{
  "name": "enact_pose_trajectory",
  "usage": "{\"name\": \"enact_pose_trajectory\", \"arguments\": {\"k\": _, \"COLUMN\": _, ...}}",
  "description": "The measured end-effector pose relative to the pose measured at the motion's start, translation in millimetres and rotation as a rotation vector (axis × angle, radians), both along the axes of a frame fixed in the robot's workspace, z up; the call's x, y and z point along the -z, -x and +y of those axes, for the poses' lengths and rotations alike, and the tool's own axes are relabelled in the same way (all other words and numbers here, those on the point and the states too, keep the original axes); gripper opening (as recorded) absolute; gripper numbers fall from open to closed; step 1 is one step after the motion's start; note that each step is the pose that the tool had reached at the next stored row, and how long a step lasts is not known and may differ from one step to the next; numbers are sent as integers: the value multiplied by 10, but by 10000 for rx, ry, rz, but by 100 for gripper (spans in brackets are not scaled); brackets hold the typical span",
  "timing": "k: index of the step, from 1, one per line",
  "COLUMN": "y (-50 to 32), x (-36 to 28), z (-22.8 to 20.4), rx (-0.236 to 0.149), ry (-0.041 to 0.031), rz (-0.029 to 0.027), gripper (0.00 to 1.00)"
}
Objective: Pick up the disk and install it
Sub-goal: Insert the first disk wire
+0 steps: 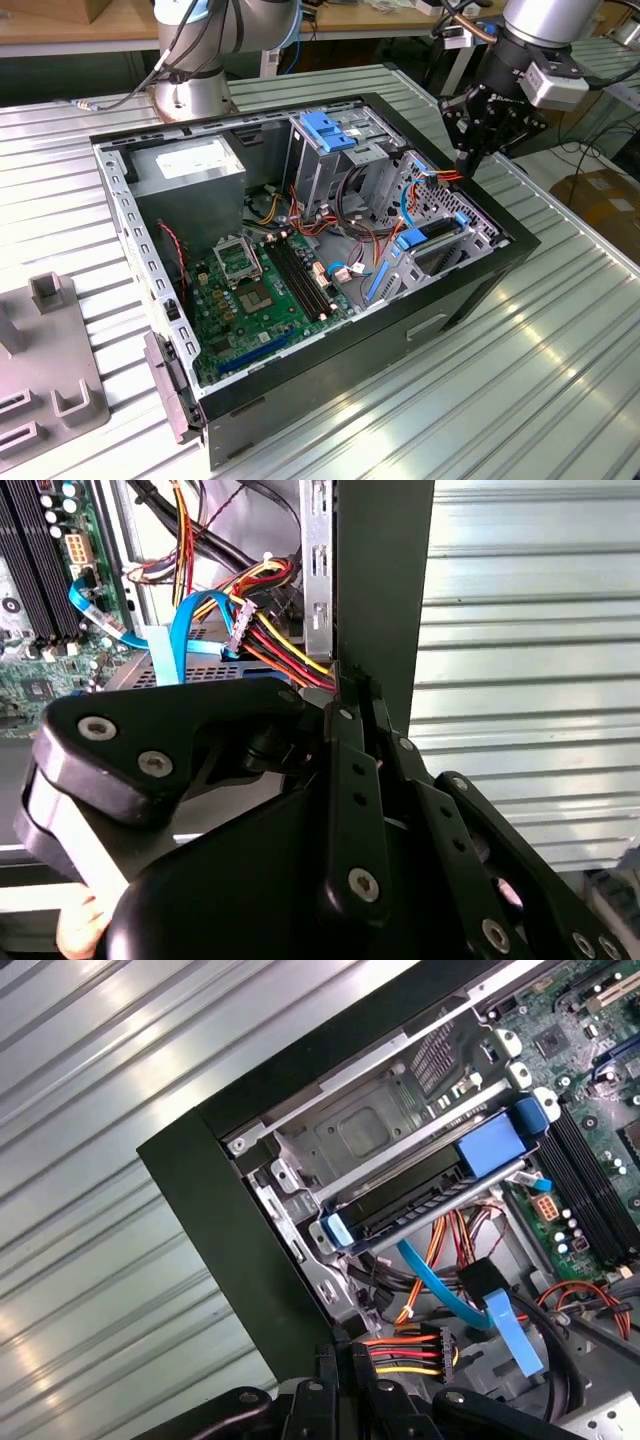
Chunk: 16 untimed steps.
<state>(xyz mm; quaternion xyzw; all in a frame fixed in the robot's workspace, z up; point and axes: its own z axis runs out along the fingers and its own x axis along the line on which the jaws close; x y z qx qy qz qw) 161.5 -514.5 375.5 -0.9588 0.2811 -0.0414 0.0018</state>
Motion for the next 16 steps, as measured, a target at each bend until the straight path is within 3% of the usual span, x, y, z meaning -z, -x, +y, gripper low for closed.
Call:
{"name": "enact_pose_trajectory", "arguments": {"k": 3, "y": 0, "x": 1, "z": 0, "rx": 503, "ry": 1, "rz": 0, "gripper": 17}}
{"name": "enact_pose_trajectory", "arguments": {"k": 7, "y": 1, "x": 1, "z": 0, "rx": 791, "ry": 1, "rz": 0, "gripper": 17}}
{"name": "enact_pose_trajectory", "arguments": {"k": 10, "y": 2, "x": 1, "z": 0, "rx": 1281, "ry": 1, "rz": 16, "gripper": 17}}
{"name": "enact_pose_trajectory", "arguments": {"k": 16, "y": 2, "x": -6, "z": 0, "rx": 1487, "ry": 19, "rz": 42, "gripper": 17}}
